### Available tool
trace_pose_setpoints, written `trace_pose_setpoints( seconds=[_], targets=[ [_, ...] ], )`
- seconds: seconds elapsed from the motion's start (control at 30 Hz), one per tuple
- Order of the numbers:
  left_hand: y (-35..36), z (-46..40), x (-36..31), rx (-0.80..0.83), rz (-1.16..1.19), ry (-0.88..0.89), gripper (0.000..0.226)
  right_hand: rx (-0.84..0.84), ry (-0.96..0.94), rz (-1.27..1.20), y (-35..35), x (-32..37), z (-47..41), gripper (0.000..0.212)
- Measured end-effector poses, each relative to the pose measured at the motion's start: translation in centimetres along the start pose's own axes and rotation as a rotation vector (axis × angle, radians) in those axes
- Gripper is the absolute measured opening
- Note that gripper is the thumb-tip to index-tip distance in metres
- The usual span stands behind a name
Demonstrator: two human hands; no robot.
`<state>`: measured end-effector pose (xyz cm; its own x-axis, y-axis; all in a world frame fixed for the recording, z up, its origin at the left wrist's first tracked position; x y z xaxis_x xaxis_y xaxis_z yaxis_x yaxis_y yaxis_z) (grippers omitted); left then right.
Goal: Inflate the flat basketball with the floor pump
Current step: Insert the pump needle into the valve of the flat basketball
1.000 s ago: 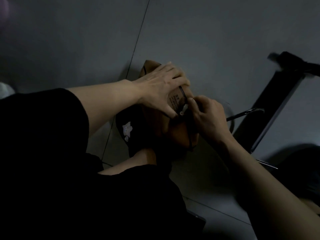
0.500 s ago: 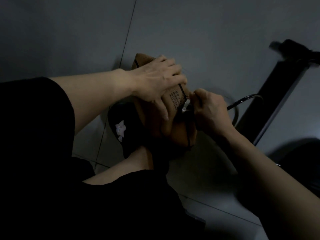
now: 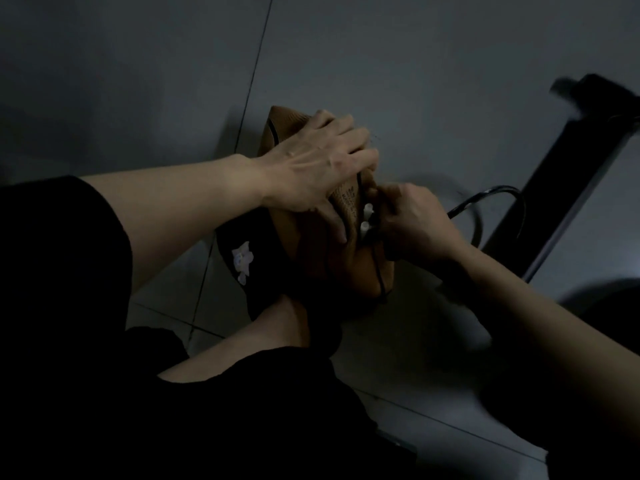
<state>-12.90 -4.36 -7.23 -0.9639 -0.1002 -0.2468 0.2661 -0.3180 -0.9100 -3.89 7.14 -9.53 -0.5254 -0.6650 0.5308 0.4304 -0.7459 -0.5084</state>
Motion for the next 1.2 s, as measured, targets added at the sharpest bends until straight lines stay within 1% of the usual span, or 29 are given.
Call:
trace_pose_setpoints(
  seconds=[0.07,0.13,0.17,0.2,0.27,0.37,0.43,0.5,0.53,0.57,0.6,0.67,0.7,0.77,0.87,0.93,1.0,1.03,1.07,1.13,1.2],
  targets=[
    [0.0,0.0,-0.2,-0.006,0.000,-0.006,0.095,0.064,0.056,-0.068,0.1,0.2,-0.5,0.019],
    [0.1,0.1,-0.2,0.004,0.005,-0.014,0.094,0.077,0.066,-0.055,0.3,0.5,-0.7,0.017],
    [0.1,0.1,-0.2,0.005,0.009,-0.015,0.094,0.064,0.045,-0.019,0.5,0.6,-0.6,0.013],
    [0.1,0.2,-0.3,0.000,0.014,-0.015,0.093,0.035,0.013,0.025,0.7,0.7,-0.4,0.013],
    [-0.1,0.3,-0.3,-0.010,0.020,-0.008,0.090,-0.033,-0.030,0.093,1.2,0.9,-0.1,0.019],
    [-0.3,0.1,-0.6,-0.039,0.013,0.018,0.083,-0.062,-0.016,0.097,1.8,1.0,0.1,0.021],
    [-0.4,0.0,-0.9,-0.081,-0.012,0.040,0.078,-0.049,0.046,-0.005,2.2,0.9,0.0,0.024],
    [-0.4,0.0,-1.0,-0.090,-0.020,0.040,0.078,-0.010,0.125,-0.188,2.3,1.0,-0.3,0.035],
    [-0.4,0.0,-1.0,-0.081,-0.012,0.031,0.080,0.001,0.151,-0.231,2.2,1.0,-0.4,0.039],
    [-0.4,0.1,-0.9,-0.071,-0.003,0.025,0.081,0.004,0.149,-0.200,2.2,1.1,-0.5,0.039],
    [-0.4,0.0,-1.0,-0.071,-0.001,0.025,0.080,-0.024,0.114,-0.095,2.1,1.0,-0.5,0.036],
    [-0.5,0.0,-1.1,-0.081,-0.021,0.036,0.081,-0.139,-0.003,0.157,1.9,1.1,0.0,0.026],
    [-0.5,-0.1,-1.2,-0.079,-0.024,0.039,0.082,-0.193,-0.071,0.215,1.8,1.1,0.3,0.027],
    [-0.6,-0.2,-1.1,-0.051,-0.011,0.032,0.084,-0.250,-0.144,0.197,1.8,1.2,0.6,0.036],
    [-0.6,0.3,-0.5,-0.012,0.040,-0.017,0.095,-0.198,-0.080,0.128,2.0,0.9,-0.1,0.026],
    [-0.5,0.8,0.1,0.026,0.124,-0.050,0.106,-0.157,-0.091,0.036,1.4,0.3,-0.3,0.033],
    [-0.5,1.1,0.5,0.074,0.215,-0.076,0.113,-0.100,-0.117,-0.144,0.2,-0.3,0.0,0.041],
    [-0.5,1.2,0.7,0.086,0.251,-0.093,0.111,-0.072,-0.131,-0.201,-0.3,-0.5,0.3,0.042],
    [-0.6,1.3,0.9,0.091,0.281,-0.111,0.105,-0.040,-0.134,-0.235,-0.7,-0.6,0.6,0.042],
    [-0.5,1.1,1.1,0.094,0.306,-0.130,0.091,0.018,-0.133,-0.254,-0.9,-0.8,1.0,0.037],
    [-0.5,0.9,1.2,0.099,0.317,-0.129,0.081,0.031,-0.139,-0.262,-1.0,-0.9,1.2,0.034]
  ],
)
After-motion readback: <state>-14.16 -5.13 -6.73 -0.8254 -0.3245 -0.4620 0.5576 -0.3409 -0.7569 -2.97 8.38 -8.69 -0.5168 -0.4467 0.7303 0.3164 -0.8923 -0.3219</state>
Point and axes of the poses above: each hand's wrist, its own z-axis away from the middle knuckle, its own y-axis out of the palm, x = y × z, the point moved 3 cm from there along -z, towards the middle knuckle, and after that the axes turned 15 degrees about y, right-handed, at the moved point
